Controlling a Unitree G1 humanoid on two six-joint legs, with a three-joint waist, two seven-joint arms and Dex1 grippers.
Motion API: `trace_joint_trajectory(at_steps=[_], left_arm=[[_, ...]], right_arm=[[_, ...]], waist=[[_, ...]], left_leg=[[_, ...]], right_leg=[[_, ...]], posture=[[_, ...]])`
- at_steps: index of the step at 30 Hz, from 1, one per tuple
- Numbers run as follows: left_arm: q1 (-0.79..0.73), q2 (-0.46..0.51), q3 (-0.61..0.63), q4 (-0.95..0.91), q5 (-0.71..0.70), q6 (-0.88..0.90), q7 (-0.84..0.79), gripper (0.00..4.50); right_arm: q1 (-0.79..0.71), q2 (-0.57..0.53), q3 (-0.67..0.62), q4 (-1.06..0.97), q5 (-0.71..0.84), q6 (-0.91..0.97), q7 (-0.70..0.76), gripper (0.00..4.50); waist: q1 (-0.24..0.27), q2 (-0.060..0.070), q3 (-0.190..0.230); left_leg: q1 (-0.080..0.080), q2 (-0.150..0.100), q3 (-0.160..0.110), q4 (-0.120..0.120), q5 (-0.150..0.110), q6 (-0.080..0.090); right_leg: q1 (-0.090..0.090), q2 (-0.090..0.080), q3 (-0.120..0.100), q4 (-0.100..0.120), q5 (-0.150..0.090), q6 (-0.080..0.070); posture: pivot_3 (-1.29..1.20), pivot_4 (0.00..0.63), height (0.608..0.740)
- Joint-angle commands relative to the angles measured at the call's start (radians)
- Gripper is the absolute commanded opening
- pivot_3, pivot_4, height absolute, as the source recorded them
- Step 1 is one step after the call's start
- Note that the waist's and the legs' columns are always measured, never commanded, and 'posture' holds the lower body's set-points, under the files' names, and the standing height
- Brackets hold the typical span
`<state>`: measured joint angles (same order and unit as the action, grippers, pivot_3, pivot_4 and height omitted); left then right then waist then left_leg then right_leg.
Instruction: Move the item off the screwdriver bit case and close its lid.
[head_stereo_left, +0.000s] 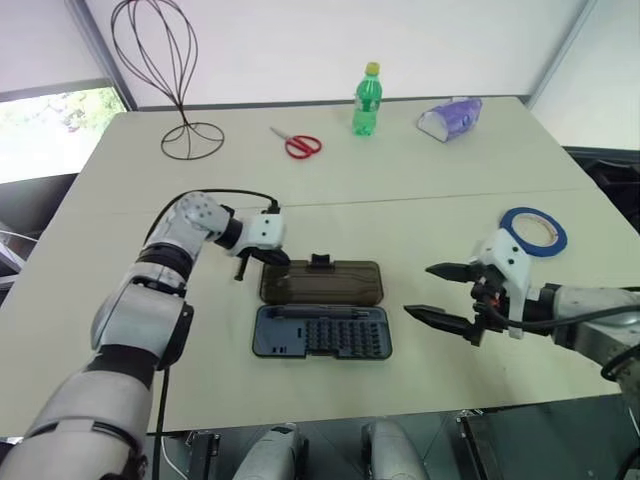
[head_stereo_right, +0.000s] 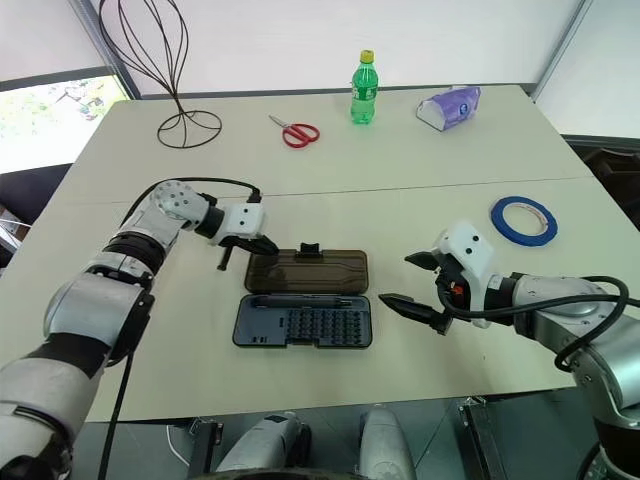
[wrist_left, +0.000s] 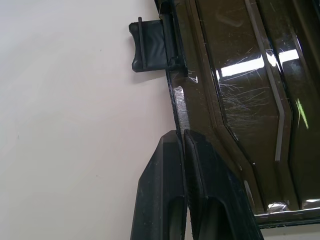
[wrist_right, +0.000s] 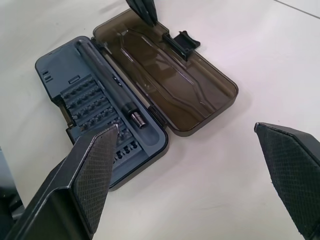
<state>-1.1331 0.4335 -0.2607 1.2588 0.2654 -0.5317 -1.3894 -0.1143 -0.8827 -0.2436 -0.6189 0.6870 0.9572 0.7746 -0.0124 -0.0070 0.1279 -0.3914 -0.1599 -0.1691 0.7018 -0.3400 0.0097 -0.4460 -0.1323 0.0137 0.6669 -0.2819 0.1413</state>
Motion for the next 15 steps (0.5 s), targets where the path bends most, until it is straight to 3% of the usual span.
trace_joint_trajectory(at_steps=[1,2,9,13,15], left_arm=[[0.003,0.022,0.006,-0.017,-0.006,0.016,-0.004,0.66],[0.002,0.022,0.010,-0.018,-0.009,0.018,0.008,0.91],[-0.018,-0.005,0.131,-0.036,-0.142,0.183,0.005,4.48],[-0.062,0.032,0.317,-0.116,-0.367,0.594,-0.084,4.48],[0.012,0.078,0.333,-0.306,-0.434,0.781,-0.151,4.48]], right_arm=[[-0.015,-0.015,0.002,0.001,-0.011,-0.035,0.002,4.50],[-0.016,-0.016,0.006,0.003,-0.013,-0.038,0.002,4.50],[-0.028,-0.017,0.028,0.028,-0.035,-0.064,0.001,4.50],[-0.045,0.002,0.013,0.039,-0.005,-0.064,0.005,4.50],[-0.062,0.014,-0.002,0.043,0.024,-0.059,0.006,4.50]], waist=[[0.000,0.000,0.000],[0.000,0.000,0.000],[0.001,0.000,0.000],[-0.004,0.000,0.000],[-0.008,0.000,0.000]], left_leg=[[0.000,0.000,0.000,0.000,0.000,0.000],[0.000,0.000,0.000,0.000,0.000,0.000],[0.000,0.000,-0.001,0.001,0.000,0.000],[0.000,0.000,-0.001,0.001,0.000,0.000],[0.000,0.000,-0.001,0.002,0.000,0.000]], right_leg=[[0.000,0.000,0.000,0.000,0.000,0.000],[0.000,0.000,0.000,0.000,0.000,0.000],[0.001,0.000,0.000,0.000,0.000,0.000],[0.000,0.000,-0.001,0.000,0.000,0.000],[0.000,0.000,-0.001,0.001,0.000,0.000]], posture=[[0.00,0.150,0.740],[0.00,0.150,0.740],[0.00,0.150,0.740],[0.00,0.150,0.740],[0.00,0.150,0.740]])
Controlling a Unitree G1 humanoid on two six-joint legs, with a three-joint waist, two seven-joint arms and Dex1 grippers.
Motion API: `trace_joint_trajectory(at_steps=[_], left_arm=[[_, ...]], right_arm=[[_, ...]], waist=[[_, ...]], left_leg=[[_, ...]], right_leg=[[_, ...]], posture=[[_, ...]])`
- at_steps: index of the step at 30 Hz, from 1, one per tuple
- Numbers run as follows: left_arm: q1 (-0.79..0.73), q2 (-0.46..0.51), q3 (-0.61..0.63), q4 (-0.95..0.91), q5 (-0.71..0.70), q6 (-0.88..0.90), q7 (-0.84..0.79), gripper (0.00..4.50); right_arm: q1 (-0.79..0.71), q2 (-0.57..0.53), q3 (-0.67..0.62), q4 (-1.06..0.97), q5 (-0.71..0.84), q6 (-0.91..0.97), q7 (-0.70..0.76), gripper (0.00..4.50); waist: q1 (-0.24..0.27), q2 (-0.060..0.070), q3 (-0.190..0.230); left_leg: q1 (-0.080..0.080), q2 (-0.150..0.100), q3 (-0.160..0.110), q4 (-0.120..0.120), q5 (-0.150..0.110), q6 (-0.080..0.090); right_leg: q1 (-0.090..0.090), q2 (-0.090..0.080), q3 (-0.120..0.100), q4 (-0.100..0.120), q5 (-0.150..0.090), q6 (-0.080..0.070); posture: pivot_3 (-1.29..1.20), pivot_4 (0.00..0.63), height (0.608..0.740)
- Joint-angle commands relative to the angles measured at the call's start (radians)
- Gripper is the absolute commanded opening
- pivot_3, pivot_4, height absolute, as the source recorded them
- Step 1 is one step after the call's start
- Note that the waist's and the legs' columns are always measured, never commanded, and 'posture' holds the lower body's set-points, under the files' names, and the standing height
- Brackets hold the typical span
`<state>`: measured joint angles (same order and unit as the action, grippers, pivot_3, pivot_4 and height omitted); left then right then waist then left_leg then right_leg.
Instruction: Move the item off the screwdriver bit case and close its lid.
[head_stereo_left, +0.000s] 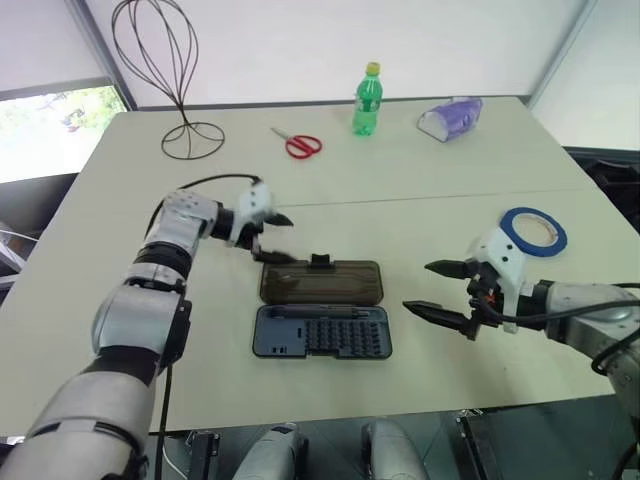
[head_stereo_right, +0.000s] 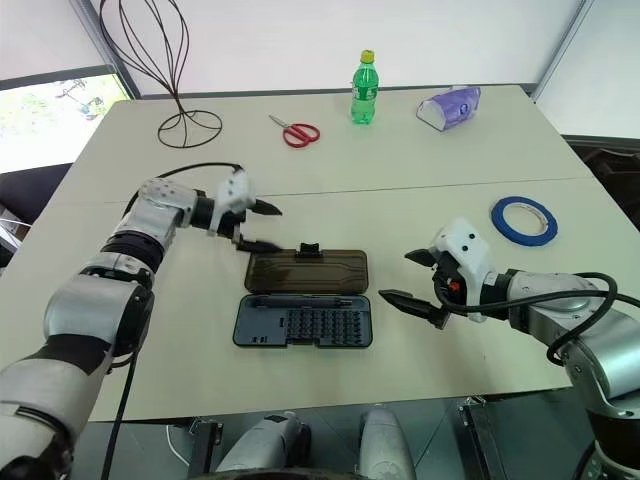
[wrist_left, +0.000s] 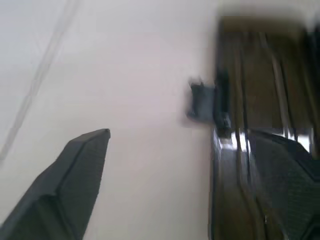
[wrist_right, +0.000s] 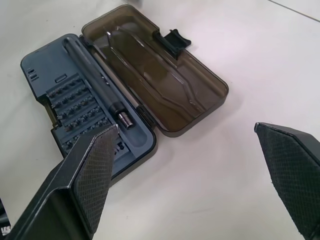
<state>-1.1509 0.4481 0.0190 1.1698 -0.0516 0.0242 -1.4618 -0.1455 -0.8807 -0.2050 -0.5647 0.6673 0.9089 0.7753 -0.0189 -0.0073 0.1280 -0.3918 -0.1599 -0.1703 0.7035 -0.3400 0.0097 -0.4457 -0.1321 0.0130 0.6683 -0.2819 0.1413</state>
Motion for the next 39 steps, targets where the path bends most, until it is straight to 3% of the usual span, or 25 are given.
trace_joint_trajectory(at_steps=[1,4,7,10,14,20,27,39], left_arm=[[0.101,0.087,0.048,-0.362,-0.150,0.313,-0.099,4.48],[0.378,0.150,0.067,-0.866,-0.298,0.602,-0.047,4.48],[0.631,0.203,0.107,-1.251,-0.435,0.820,0.042,3.68],[0.834,0.232,0.114,-1.484,-0.456,0.805,0.114,2.18],[0.984,0.236,0.061,-1.593,-0.379,0.638,0.203,0.08],[1.074,0.239,-0.061,-1.538,-0.248,0.420,0.285,0.03],[1.104,0.270,-0.191,-1.360,-0.071,0.151,0.322,0.03],[1.108,0.233,-0.204,-1.255,-0.089,0.097,0.388,0.03]], right_arm=[[-0.040,0.017,-0.044,-0.007,0.055,-0.011,0.006,4.50],[-0.114,0.039,0.002,0.040,0.028,-0.027,-0.025,4.50],[-0.187,0.059,0.063,0.117,-0.035,-0.055,-0.047,4.50],[-0.260,0.086,0.135,0.210,-0.111,-0.102,-0.060,4.50],[-0.361,0.132,0.227,0.336,-0.213,-0.167,-0.069,4.50],[-0.481,0.201,0.305,0.490,-0.300,-0.226,-0.049,4.50],[-0.528,0.206,0.366,0.557,-0.353,-0.234,0.032,4.50],[-0.603,0.289,0.455,0.748,-0.408,-0.235,0.144,4.50]], waist=[[-0.007,0.001,0.000],[-0.030,0.004,-0.003],[-0.027,0.004,-0.002],[-0.016,0.003,-0.001],[0.013,0.004,0.000],[0.023,0.005,0.000],[0.031,0.006,0.000],[0.029,0.008,-0.002]], left_leg=[[0.000,0.000,0.000,0.000,0.000,0.000],[0.003,0.001,0.000,-0.004,0.000,0.000],[0.004,0.001,0.000,-0.004,0.000,0.000],[0.004,0.001,0.000,-0.004,0.000,0.000],[0.006,0.001,0.001,-0.002,0.000,0.000],[0.012,0.001,0.002,-0.005,0.000,0.000],[0.018,0.001,0.002,-0.007,0.000,0.000],[0.019,0.001,0.002,-0.007,0.000,0.000]], right_leg=[[0.000,0.000,0.000,0.000,0.000,0.000],[0.001,0.000,0.002,0.001,0.000,0.000],[0.002,0.000,0.002,0.000,0.000,0.000],[0.002,0.001,0.002,-0.002,0.000,0.000],[0.005,0.000,0.002,-0.005,0.000,0.000],[0.011,0.000,0.003,-0.006,0.000,0.000],[0.016,0.000,0.002,-0.008,0.000,0.000],[0.018,0.001,0.003,-0.009,0.000,0.000]], posture=[[0.00,0.150,0.740],[0.00,0.150,0.740],[0.00,0.150,0.740],[0.00,0.150,0.740],[0.00,0.150,0.740],[0.00,0.150,0.740],[0.00,0.150,0.740],[0.00,0.150,0.740]])
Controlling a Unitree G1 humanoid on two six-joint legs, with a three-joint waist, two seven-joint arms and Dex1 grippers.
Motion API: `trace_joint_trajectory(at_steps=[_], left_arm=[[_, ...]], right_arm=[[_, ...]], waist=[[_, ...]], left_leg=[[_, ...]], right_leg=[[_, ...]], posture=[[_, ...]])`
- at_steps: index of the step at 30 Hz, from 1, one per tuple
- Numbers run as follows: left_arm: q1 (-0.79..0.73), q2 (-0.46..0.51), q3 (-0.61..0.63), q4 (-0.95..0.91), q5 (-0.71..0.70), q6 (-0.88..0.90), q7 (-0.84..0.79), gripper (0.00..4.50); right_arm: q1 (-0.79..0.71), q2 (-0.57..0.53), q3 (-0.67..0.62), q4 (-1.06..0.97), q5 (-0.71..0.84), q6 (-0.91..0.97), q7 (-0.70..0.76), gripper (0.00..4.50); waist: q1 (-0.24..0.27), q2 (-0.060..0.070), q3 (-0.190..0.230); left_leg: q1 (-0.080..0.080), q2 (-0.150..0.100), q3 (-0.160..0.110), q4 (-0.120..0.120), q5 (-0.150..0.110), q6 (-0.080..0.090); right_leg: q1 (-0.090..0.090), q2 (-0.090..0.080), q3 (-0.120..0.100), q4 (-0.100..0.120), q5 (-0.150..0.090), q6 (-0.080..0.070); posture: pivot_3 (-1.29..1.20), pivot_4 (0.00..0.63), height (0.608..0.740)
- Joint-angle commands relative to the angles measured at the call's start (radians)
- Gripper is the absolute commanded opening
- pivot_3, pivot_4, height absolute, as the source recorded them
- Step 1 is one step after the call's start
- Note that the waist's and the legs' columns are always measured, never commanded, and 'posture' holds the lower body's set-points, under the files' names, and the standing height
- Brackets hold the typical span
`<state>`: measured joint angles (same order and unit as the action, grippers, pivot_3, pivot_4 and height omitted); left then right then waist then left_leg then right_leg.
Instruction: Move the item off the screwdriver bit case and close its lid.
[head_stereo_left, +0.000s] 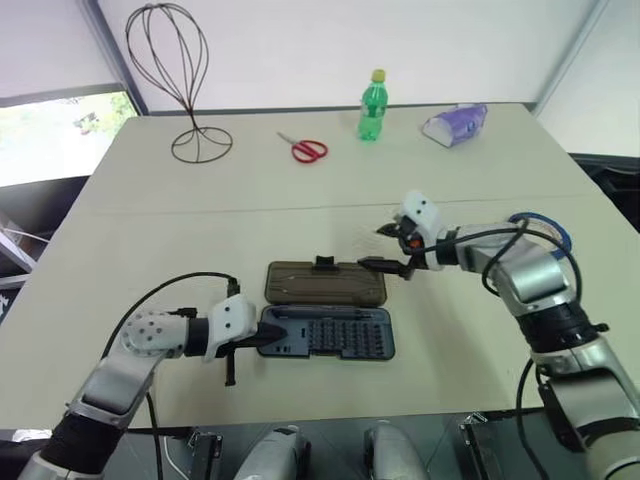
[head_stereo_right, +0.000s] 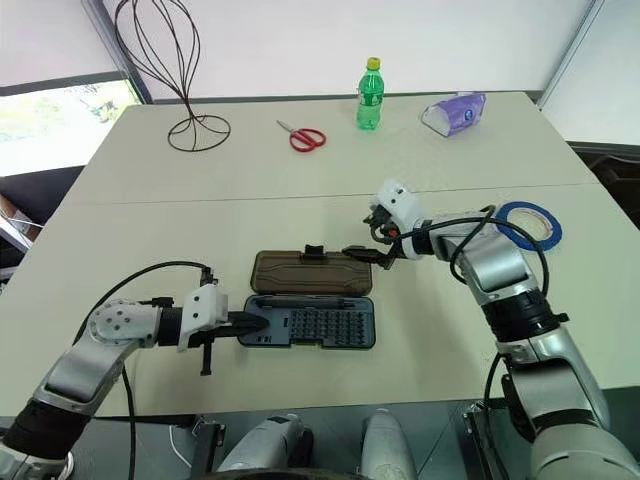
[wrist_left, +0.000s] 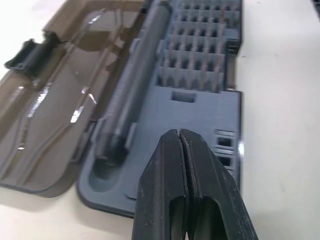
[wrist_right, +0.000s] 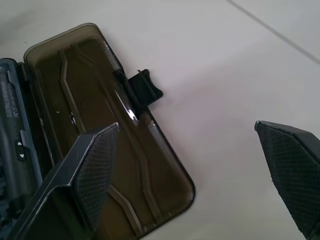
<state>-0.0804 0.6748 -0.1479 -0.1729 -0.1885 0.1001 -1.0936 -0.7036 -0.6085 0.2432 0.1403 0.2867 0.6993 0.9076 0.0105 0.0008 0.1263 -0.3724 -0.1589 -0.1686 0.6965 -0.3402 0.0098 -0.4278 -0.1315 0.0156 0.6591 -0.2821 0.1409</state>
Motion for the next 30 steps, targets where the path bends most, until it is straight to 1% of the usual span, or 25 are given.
trace_joint_trajectory(at_steps=[1,7,8,9,10,11,12,14,16,17,18,20,22,24,26,28,30], left_arm=[[0.039,0.002,-0.038,0.090,0.049,0.017,0.026,0.03],[0.065,-0.004,-0.032,0.069,0.045,0.023,0.068,0.03],[0.070,-0.005,-0.028,0.063,0.042,0.026,0.077,0.00],[0.073,-0.005,-0.026,0.058,0.040,0.029,0.083,0.00],[0.076,-0.004,-0.023,0.053,0.037,0.032,0.089,0.00],[0.079,-0.003,-0.019,0.050,0.034,0.035,0.095,0.00],[0.080,-0.001,-0.017,0.047,0.032,0.038,0.100,0.00],[0.083,0.003,-0.008,0.046,0.023,0.047,0.109,0.00],[0.087,0.007,-0.001,0.045,0.015,0.057,0.113,0.00],[0.089,0.009,0.001,0.044,0.013,0.060,0.114,0.00],[0.093,0.011,0.003,0.043,0.009,0.065,0.115,0.00],[0.113,0.014,0.004,0.045,0.005,0.066,0.114,0.00],[0.125,0.013,0.003,0.045,0.005,0.066,0.113,0.00],[0.127,0.007,0.001,0.048,0.005,0.069,0.117,0.00],[0.127,0.004,-0.001,0.052,0.006,0.068,0.120,0.00],[0.121,-0.001,-0.003,0.061,0.006,0.067,0.122,0.00],[0.115,-0.004,-0.005,0.070,0.007,0.064,0.123,0.00]], right_arm=[[-0.054,0.028,0.017,0.074,-0.041,-0.033,0.016,4.50],[-0.084,0.082,0.081,0.239,-0.135,-0.121,0.043,4.50],[-0.093,0.095,0.096,0.285,-0.161,-0.152,0.041,3.98],[-0.099,0.104,0.104,0.319,-0.181,-0.176,0.042,3.69],[-0.103,0.111,0.113,0.346,-0.199,-0.202,0.047,3.25],[-0.108,0.118,0.122,0.371,-0.218,-0.228,0.050,2.65],[-0.112,0.123,0.125,0.390,-0.230,-0.246,0.053,2.19],[-0.118,0.130,0.143,0.426,-0.261,-0.290,0.070,1.09],[-0.121,0.133,0.160,0.453,-0.286,-0.330,0.091,0.17],[-0.124,0.133,0.167,0.465,-0.298,-0.347,0.100,0.01],[-0.125,0.134,0.174,0.476,-0.311,-0.367,0.110,0.01],[-0.116,0.120,0.212,0.484,-0.371,-0.490,0.114,0.01],[-0.114,0.114,0.219,0.490,-0.413,-0.593,0.083,0.01],[-0.125,0.114,0.186,0.475,-0.438,-0.652,0.006,0.01],[-0.123,0.106,0.157,0.430,-0.455,-0.670,-0.043,0.01],[-0.094,0.076,0.127,0.329,-0.482,-0.684,-0.089,0.01],[-0.042,0.041,0.090,0.186,-0.498,-0.672,-0.120,0.01]], waist=[[0.000,0.000,0.000],[-0.002,0.002,-0.001],[-0.005,0.003,-0.002],[-0.006,0.003,-0.002],[-0.008,0.003,-0.003],[-0.008,0.003,-0.003],[-0.010,0.003,-0.004],[-0.017,0.003,-0.004],[-0.023,0.003,-0.007],[-0.024,0.003,-0.008],[-0.023,0.003,-0.008],[-0.024,0.005,-0.011],[-0.024,0.007,-0.013],[-0.024,0.007,-0.013],[-0.023,0.008,-0.013],[-0.022,0.008,-0.012],[-0.017,0.010,-0.011]], left_leg=[[0.000,0.000,0.000,0.000,0.000,0.000],[0.000,0.000,0.000,0.000,0.000,0.000],[0.000,0.000,0.000,0.000,0.000,0.000],[0.001,0.000,0.000,-0.001,0.000,0.000],[0.002,0.000,0.000,-0.001,0.000,0.000],[0.003,0.000,0.000,-0.001,0.000,0.000],[0.005,0.000,0.000,-0.002,0.000,0.000],[0.014,0.001,0.000,-0.006,0.000,0.000],[0.024,0.002,0.001,-0.012,0.000,0.000],[0.026,0.003,0.001,-0.013,0.000,0.000],[0.029,0.006,0.001,-0.014,0.000,-0.001],[0.033,0.009,0.001,-0.018,-0.001,-0.001],[0.033,0.011,0.001,-0.019,-0.001,-0.002],[0.033,0.011,0.002,-0.020,-0.001,-0.002],[0.033,0.011,0.002,-0.019,-0.001,-0.002],[0.033,0.011,0.003,-0.019,0.000,-0.003],[0.033,0.011,0.003,-0.019,0.000,-0.003]], right_leg=[[0.000,0.000,0.000,0.000,0.000,0.000],[0.000,0.000,0.000,0.000,0.000,0.000],[0.000,0.000,0.000,0.000,0.000,0.000],[0.000,0.000,0.000,0.000,0.000,0.000],[0.001,0.000,0.000,0.000,0.000,0.000],[0.002,0.000,0.000,0.000,0.000,0.000],[0.003,0.000,0.000,0.000,0.000,0.000],[0.011,0.001,0.001,-0.002,0.000,0.000],[0.021,0.003,0.001,-0.011,0.000,0.000],[0.022,0.004,0.001,-0.011,0.000,0.000],[0.023,0.007,0.001,-0.012,0.000,0.000],[0.024,0.010,0.002,-0.012,0.000,0.000],[0.024,0.011,0.003,-0.012,0.000,0.000],[0.023,0.012,0.004,-0.012,0.000,0.000],[0.023,0.013,0.005,-0.012,0.000,0.000],[0.023,0.013,0.005,-0.012,0.000,0.000],[0.022,0.013,0.006,-0.012,0.000,0.000]], posture=[[0.00,0.150,0.740],[0.00,0.150,0.740],[0.00,0.150,0.740],[0.00,0.150,0.740],[0.00,0.150,0.740],[0.00,0.150,0.740],[0.00,0.150,0.740],[0.00,0.150,0.740],[0.00,0.150,0.740],[0.00,0.150,0.740],[0.00,0.150,0.740],[0.00,0.150,0.740],[0.00,0.150,0.740],[0.00,0.150,0.740],[0.00,0.150,0.740],[0.00,0.150,0.740],[0.00,0.150,0.740]])
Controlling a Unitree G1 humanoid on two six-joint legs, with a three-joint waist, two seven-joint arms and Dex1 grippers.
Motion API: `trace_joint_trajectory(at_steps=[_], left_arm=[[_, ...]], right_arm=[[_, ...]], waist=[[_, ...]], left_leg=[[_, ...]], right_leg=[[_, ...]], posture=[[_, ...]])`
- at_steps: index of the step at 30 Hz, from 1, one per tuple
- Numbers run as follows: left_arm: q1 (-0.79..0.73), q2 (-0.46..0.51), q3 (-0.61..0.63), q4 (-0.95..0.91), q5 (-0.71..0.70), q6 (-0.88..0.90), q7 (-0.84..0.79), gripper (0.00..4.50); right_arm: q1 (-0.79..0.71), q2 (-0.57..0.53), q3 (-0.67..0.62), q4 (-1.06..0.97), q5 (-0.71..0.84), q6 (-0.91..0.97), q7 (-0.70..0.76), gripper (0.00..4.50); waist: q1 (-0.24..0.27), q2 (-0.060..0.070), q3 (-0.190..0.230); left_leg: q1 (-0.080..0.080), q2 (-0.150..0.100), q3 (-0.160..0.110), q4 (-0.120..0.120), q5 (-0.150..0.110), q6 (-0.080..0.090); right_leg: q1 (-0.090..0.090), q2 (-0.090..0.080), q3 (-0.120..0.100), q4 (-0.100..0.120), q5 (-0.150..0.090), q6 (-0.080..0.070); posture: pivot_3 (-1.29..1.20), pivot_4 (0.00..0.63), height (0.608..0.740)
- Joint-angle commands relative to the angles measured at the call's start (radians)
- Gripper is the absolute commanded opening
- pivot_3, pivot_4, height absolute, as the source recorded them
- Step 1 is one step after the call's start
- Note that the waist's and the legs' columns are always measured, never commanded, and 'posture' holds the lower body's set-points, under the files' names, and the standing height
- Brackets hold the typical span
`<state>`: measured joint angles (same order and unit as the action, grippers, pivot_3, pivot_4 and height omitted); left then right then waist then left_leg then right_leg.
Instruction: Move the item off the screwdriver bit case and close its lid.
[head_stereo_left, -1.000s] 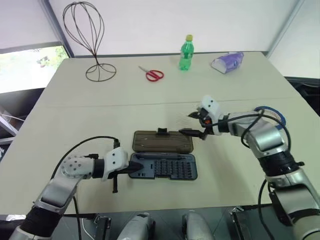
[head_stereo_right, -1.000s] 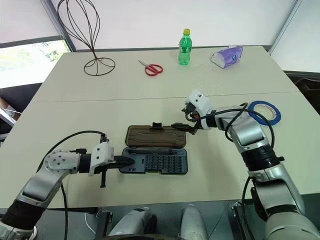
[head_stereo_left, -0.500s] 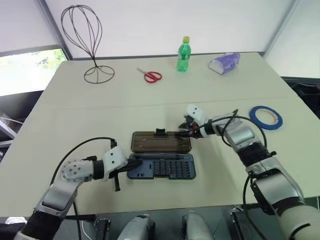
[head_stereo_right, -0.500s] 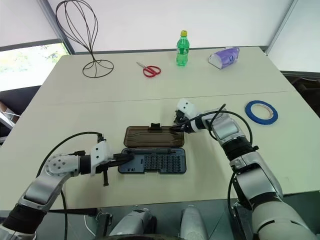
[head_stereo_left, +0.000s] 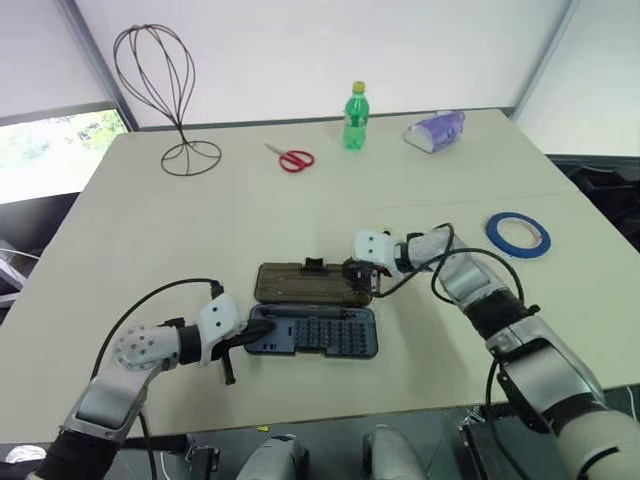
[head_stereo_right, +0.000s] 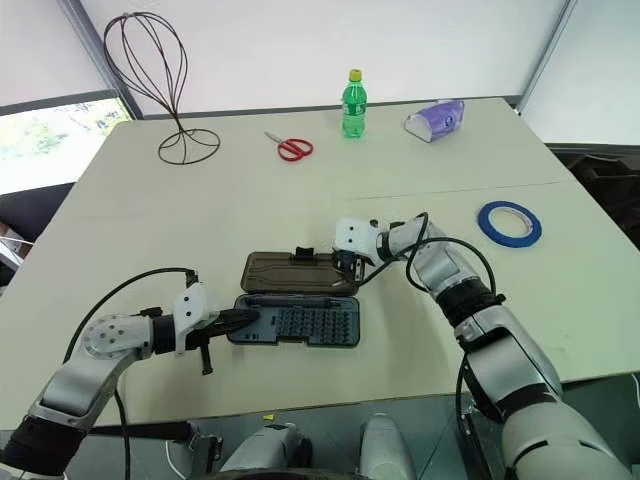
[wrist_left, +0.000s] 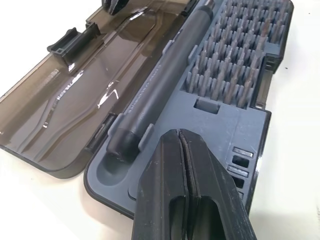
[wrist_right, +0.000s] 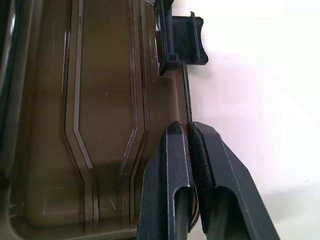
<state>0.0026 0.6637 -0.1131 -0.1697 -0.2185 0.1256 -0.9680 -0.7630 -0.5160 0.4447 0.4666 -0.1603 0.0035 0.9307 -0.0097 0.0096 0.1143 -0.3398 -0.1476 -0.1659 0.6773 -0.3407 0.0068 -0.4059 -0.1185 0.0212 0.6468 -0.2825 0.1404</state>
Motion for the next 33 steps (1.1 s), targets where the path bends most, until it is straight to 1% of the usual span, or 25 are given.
trace_joint_trajectory(at_steps=[1,4,8,10,12,16,17,20,24,27,30,32,33], left_arm=[[0.031,0.007,-0.041,0.070,0.037,0.036,-0.004,0.00],[0.027,0.008,-0.045,0.080,0.037,0.028,-0.010,0.00],[0.018,0.008,-0.054,0.089,0.035,0.026,-0.018,0.00],[0.013,0.007,-0.058,0.092,0.030,0.030,-0.023,0.00],[-0.002,-0.007,-0.053,0.089,0.002,0.065,-0.023,0.00],[-0.026,-0.023,-0.034,0.061,-0.047,0.128,-0.015,0.00],[-0.028,-0.023,-0.021,0.032,-0.082,0.170,-0.015,0.00],[-0.032,-0.011,0.035,-0.093,-0.232,0.329,-0.017,0.00],[-0.077,0.013,0.156,-0.266,-0.509,0.587,0.029,0.00],[-0.142,0.018,0.212,-0.344,-0.627,0.699,0.102,0.00],[-0.215,-0.017,0.247,-0.358,-0.699,0.749,0.192,0.00],[-0.289,-0.064,0.281,-0.300,-0.700,0.737,0.273,0.00],[-0.332,-0.092,0.300,-0.243,-0.675,0.713,0.319,0.00]], right_arm=[[0.047,-0.066,-0.131,-0.215,-0.055,0.041,-0.153,0.01],[0.126,-0.091,-0.185,-0.415,-0.063,0.109,-0.179,0.01],[0.215,-0.094,-0.226,-0.649,-0.071,0.192,-0.195,0.01],[0.246,-0.093,-0.227,-0.725,-0.082,0.208,-0.198,0.01],[0.273,-0.094,-0.216,-0.762,-0.118,0.178,-0.224,0.01],[0.307,-0.095,-0.198,-0.773,-0.161,0.127,-0.254,0.01],[0.310,-0.099,-0.196,-0.769,-0.170,0.108,-0.259,0.01],[0.314,-0.106,-0.195,-0.741,-0.195,0.054,-0.276,0.01],[0.317,-0.124,-0.199,-0.694,-0.214,-0.012,-0.290,0.01],[0.321,-0.126,-0.206,-0.674,-0.208,-0.029,-0.296,0.01],[0.314,-0.119,-0.206,-0.662,-0.205,-0.044,-0.300,0.01],[0.307,-0.120,-0.202,-0.652,-0.215,-0.067,-0.305,0.01],[0.304,-0.122,-0.200,-0.648,-0.219,-0.075,-0.305,0.01]], waist=[[0.007,0.002,0.001],[0.021,0.002,0.002],[0.027,0.003,0.003],[0.026,0.003,0.004],[0.026,0.003,0.004],[0.025,0.003,0.005],[0.025,0.003,0.006],[0.022,0.000,0.011],[0.023,-0.004,0.021],[0.022,-0.005,0.024],[0.021,-0.005,0.025],[0.021,-0.006,0.025],[0.023,-0.006,0.026]], left_leg=[[0.000,0.000,0.000,0.000,0.000,0.000],[-0.002,0.000,0.000,0.000,0.000,0.000],[-0.004,0.000,0.000,0.000,0.000,0.000],[-0.006,0.000,0.000,0.000,0.000,0.000],[-0.007,0.000,0.000,0.000,0.000,0.000],[-0.012,0.000,0.000,0.001,0.000,0.000],[-0.014,0.000,0.000,0.002,0.000,0.000],[-0.017,0.000,0.000,0.002,0.000,0.000],[-0.020,0.000,0.000,0.002,0.000,0.000],[-0.023,0.000,0.000,0.003,0.000,-0.001],[-0.024,0.000,0.001,0.003,0.001,-0.001],[-0.024,0.000,0.001,0.003,0.001,-0.001],[-0.024,0.000,0.001,0.003,0.001,-0.001]], right_leg=[[-0.001,0.000,0.000,0.000,0.000,0.000],[-0.001,0.000,0.001,0.000,0.000,0.000],[-0.001,0.000,0.001,-0.001,0.000,0.000],[-0.002,0.000,0.001,-0.001,0.000,0.000],[-0.003,0.000,0.001,-0.001,0.000,0.000],[-0.007,0.000,0.000,-0.001,0.000,0.000],[-0.008,0.000,0.000,-0.001,0.000,0.000],[-0.012,0.000,0.001,0.000,0.000,0.000],[-0.016,0.000,0.001,0.001,0.000,0.000],[-0.019,0.000,0.001,0.001,0.000,0.000],[-0.020,0.000,0.001,0.001,0.000,0.000],[-0.020,0.000,0.000,0.001,0.000,0.000],[-0.020,0.000,0.000,0.001,0.000,0.000]], posture=[[0.00,0.150,0.740],[0.00,0.150,0.740],[0.00,0.150,0.740],[0.00,0.150,0.740],[0.00,0.150,0.740],[0.00,0.150,0.740],[0.00,0.150,0.740],[0.00,0.150,0.740],[0.00,0.150,0.740],[0.00,0.150,0.740],[0.00,0.150,0.740],[0.00,0.150,0.740],[0.00,0.150,0.740]])
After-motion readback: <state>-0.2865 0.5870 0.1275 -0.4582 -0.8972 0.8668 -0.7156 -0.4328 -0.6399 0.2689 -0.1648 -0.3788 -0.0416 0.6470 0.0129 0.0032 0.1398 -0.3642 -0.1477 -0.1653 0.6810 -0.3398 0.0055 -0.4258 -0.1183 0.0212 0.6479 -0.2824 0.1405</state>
